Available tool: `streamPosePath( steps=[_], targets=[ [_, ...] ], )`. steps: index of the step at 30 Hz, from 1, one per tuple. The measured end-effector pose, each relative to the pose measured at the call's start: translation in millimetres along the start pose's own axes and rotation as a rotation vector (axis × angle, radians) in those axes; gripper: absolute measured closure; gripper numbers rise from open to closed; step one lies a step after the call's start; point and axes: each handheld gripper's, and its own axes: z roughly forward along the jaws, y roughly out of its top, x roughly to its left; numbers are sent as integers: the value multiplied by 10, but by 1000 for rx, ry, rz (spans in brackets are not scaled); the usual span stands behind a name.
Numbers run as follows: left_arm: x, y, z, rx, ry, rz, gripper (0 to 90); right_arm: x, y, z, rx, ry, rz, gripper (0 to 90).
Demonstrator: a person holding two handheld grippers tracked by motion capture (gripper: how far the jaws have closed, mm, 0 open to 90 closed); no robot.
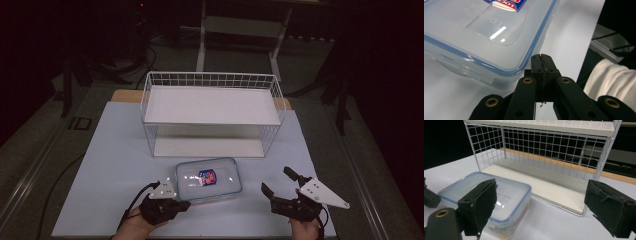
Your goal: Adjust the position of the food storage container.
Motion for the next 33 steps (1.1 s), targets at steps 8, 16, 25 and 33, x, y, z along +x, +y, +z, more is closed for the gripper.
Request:
streamPosePath(
  steps=[8, 16, 25, 33],
  targets=[
    [94, 36, -13, -7, 21, -4, 892, 3, 0, 6, 2, 4, 0, 106],
    [164, 70, -53, -36, 29, -14, 891, 16, -1, 15, 4, 9, -3, 106],
    [451, 106, -305, -98, 146, -46, 892, 17, -2, 13, 6, 7, -6, 107],
    [703, -21, -134, -54, 158, -123, 892, 29, -2, 19, 7, 9, -9, 106]
  ],
)
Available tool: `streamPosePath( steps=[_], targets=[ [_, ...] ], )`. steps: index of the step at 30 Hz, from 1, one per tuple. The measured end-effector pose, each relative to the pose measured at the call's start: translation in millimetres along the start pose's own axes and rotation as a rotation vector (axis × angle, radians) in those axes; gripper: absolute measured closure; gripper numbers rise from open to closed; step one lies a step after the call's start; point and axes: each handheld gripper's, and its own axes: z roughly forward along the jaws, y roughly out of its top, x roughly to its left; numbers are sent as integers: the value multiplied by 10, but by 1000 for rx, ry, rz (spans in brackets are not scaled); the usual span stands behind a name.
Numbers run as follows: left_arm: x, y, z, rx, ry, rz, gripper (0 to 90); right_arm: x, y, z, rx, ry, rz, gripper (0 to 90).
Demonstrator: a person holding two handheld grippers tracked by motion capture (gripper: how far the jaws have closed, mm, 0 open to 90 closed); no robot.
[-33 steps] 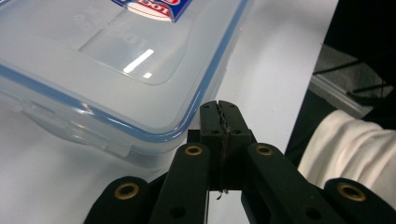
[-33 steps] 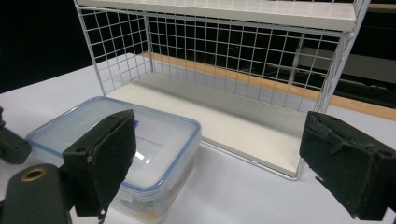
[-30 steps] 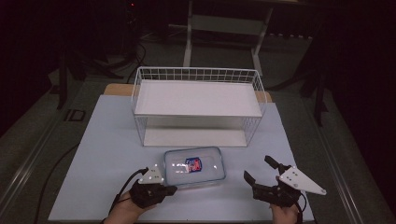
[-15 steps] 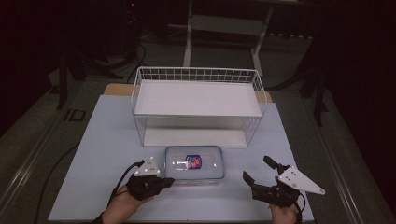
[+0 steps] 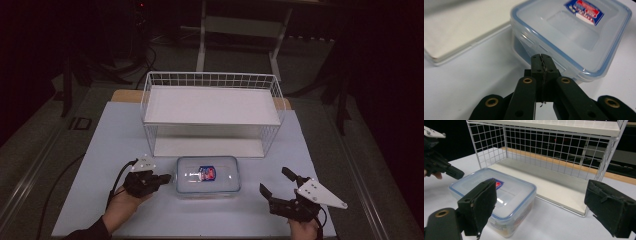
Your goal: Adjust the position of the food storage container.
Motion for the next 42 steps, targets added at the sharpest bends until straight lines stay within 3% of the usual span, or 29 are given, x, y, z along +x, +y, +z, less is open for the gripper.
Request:
streamPosePath(
  steps=[3, 4, 19, 23, 25, 27, 28, 32, 35, 42],
  targets=[
    [-16, 0, 41, 7, -5, 6, 891, 4, -2, 3, 2, 2, -1, 107],
    [-45, 7, 65, 7, 11, 15, 891, 6, -4, 4, 1, 1, -1, 106],
    [-107, 103, 213, 2, -25, 16, 891, 23, -16, 31, 10, 15, -1, 106],
    [-113, 116, 196, -3, -15, 30, 872, 29, -12, 22, 8, 14, -5, 106],
    [-112, 128, 148, -21, -22, 40, 821, 32, -14, 22, 7, 13, -4, 106],
    [-105, 152, 90, -39, -30, 32, 688, 37, -16, 28, 10, 16, -4, 106],
    [-89, 166, 60, -54, -56, 13, 583, 42, -18, 35, 11, 18, -6, 106],
    [-52, 211, -39, -112, -147, -40, 347, 47, -19, 41, 12, 21, -7, 106],
    [-61, 225, -71, -135, -180, -26, 158, 42, -20, 38, 9, 18, -6, 107],
    [-71, 387, -114, -177, -256, -64, 14, 50, -17, 43, 5, 15, -3, 106]
  ],
)
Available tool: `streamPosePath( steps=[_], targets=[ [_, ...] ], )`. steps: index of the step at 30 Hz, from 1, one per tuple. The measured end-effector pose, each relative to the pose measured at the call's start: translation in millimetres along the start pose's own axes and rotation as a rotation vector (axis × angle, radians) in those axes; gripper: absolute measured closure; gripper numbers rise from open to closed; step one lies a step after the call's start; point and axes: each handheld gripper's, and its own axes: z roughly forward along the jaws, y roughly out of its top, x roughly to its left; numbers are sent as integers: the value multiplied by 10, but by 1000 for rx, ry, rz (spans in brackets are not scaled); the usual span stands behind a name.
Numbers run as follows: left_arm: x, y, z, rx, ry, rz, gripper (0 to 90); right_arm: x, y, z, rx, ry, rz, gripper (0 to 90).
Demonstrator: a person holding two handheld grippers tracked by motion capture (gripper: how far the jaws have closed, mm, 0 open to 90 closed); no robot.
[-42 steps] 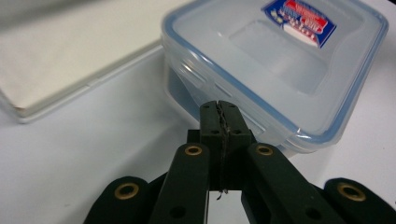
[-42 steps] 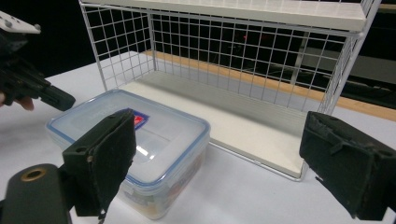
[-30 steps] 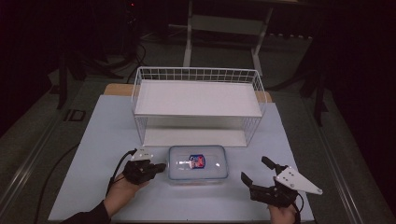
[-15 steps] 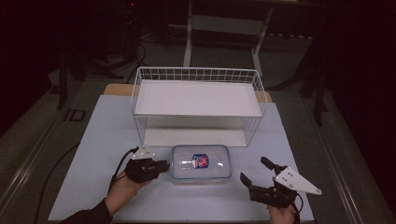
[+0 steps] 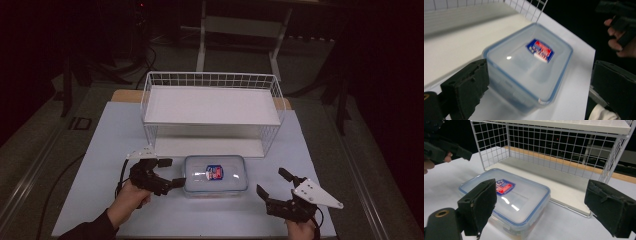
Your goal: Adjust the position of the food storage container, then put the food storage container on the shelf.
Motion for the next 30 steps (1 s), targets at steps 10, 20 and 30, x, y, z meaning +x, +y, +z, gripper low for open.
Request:
streamPosePath(
  steps=[10, 20, 30],
  targets=[
    [115, 102, 130, 35, -6, -86, 14, -13, 53, 29, -19, -3, -27, 106],
    [331, 85, 297, 96, -12, -203, 15, -50, 194, 140, 0, 15, -30, 142],
    [456, -21, 437, 135, -46, -353, 60, -74, 133, 283, 92, 44, 26, 122]
  ],
)
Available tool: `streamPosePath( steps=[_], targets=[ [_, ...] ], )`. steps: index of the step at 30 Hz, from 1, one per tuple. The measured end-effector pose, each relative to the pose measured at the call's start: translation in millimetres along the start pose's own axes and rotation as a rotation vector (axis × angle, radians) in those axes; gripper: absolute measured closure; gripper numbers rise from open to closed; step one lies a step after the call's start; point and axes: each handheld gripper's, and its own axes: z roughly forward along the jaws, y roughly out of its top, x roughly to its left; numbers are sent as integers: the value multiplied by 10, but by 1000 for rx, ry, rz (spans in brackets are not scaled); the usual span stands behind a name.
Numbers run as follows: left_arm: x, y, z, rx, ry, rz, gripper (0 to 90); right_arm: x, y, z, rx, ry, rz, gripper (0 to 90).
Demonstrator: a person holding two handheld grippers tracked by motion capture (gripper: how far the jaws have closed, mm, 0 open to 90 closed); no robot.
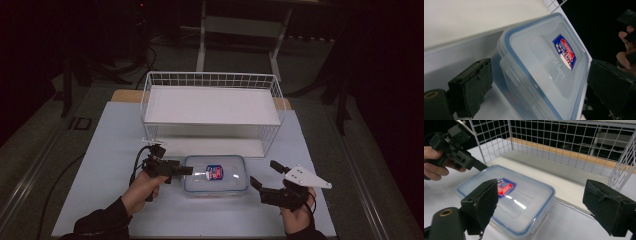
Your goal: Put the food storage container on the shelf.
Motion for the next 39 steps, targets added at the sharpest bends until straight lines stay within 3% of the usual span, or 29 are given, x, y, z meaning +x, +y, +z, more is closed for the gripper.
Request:
streamPosePath(
  steps=[5, 12, 13, 16, 21, 25, 33, 39],
  targets=[
    [70, -27, 33, 32, -23, -82, 162, 47, -48, 43, 44, -21, -30, 105],
    [166, -90, 45, 67, -33, -153, 309, 84, -64, 65, 43, -22, -51, 105],
    [205, -109, 46, 63, -45, -176, 372, 99, -66, 75, 45, -13, -59, 105],
    [240, -117, 35, 62, -97, -199, 434, 109, -71, 78, 48, -11, -56, 105],
    [248, -95, 18, 81, -98, -214, 491, 91, -93, 101, 67, 5, -46, 105],
    [235, -94, -8, 81, -106, -192, 515, 45, -114, 135, 89, 33, -16, 105],
    [114, -107, -80, 86, -102, -73, 546, -144, -188, 370, 176, 136, 88, 130],
    [80, -127, -108, 83, -119, 7, 562, -243, -250, 524, 203, 198, 124, 171]
  ],
)
